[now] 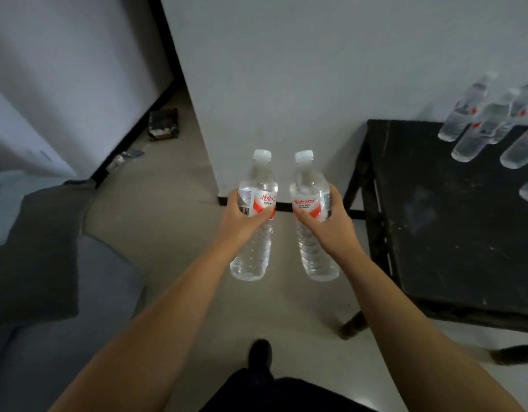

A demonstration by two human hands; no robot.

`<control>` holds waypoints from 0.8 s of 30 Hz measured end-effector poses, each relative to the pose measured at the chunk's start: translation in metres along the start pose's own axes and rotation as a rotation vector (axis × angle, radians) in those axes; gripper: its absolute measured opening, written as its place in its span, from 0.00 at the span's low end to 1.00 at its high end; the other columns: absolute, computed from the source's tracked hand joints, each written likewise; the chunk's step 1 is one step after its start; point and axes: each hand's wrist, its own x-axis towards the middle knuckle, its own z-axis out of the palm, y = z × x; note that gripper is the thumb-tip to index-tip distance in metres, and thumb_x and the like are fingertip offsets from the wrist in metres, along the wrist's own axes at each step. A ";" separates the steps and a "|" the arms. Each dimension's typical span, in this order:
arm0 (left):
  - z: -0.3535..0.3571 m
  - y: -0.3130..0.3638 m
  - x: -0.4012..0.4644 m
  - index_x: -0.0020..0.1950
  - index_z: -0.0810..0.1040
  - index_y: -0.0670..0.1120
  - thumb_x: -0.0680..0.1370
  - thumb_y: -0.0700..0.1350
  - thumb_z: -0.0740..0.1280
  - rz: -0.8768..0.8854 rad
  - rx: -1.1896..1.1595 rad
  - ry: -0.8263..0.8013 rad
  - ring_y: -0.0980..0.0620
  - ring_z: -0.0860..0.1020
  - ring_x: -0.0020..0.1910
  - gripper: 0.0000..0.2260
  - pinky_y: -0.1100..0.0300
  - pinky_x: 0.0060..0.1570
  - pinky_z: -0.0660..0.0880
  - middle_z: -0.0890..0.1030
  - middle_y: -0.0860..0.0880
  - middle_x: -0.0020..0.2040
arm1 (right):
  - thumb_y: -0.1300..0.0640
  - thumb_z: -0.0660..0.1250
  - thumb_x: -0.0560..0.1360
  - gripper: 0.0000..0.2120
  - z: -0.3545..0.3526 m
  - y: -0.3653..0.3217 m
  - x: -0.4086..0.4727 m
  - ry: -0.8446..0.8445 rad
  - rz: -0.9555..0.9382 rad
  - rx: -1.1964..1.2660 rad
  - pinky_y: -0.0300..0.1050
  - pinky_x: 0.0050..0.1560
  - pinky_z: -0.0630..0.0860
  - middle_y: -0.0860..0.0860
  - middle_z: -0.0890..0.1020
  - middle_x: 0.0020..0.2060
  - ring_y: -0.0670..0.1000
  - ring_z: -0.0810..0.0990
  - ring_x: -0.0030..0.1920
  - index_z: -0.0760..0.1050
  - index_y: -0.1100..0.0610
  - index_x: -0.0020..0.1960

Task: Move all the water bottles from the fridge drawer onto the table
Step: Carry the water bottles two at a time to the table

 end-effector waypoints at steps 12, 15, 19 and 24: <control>0.068 0.042 0.168 0.64 0.68 0.51 0.70 0.54 0.74 0.084 0.092 -0.324 0.55 0.79 0.49 0.26 0.58 0.49 0.76 0.79 0.54 0.52 | 0.48 0.71 0.72 0.32 -0.026 0.006 0.119 0.268 0.113 0.025 0.29 0.45 0.72 0.43 0.76 0.57 0.39 0.78 0.51 0.61 0.47 0.71; 0.114 0.055 0.205 0.64 0.68 0.51 0.70 0.53 0.74 0.112 0.101 -0.409 0.54 0.79 0.50 0.26 0.61 0.46 0.75 0.79 0.53 0.53 | 0.47 0.72 0.72 0.32 -0.055 0.023 0.148 0.361 0.150 0.042 0.31 0.48 0.73 0.43 0.78 0.57 0.41 0.79 0.52 0.61 0.45 0.70; 0.178 0.078 0.252 0.64 0.68 0.50 0.69 0.52 0.75 0.152 0.114 -0.509 0.52 0.80 0.51 0.27 0.58 0.50 0.77 0.80 0.51 0.54 | 0.47 0.72 0.72 0.33 -0.100 0.040 0.194 0.482 0.190 0.057 0.29 0.39 0.72 0.39 0.76 0.54 0.36 0.77 0.48 0.59 0.44 0.71; 0.254 0.118 0.301 0.57 0.69 0.54 0.69 0.52 0.75 0.228 0.148 -0.643 0.55 0.80 0.48 0.22 0.59 0.46 0.78 0.79 0.55 0.49 | 0.46 0.72 0.71 0.35 -0.162 0.055 0.247 0.581 0.235 0.062 0.32 0.46 0.74 0.38 0.77 0.52 0.38 0.78 0.49 0.59 0.43 0.72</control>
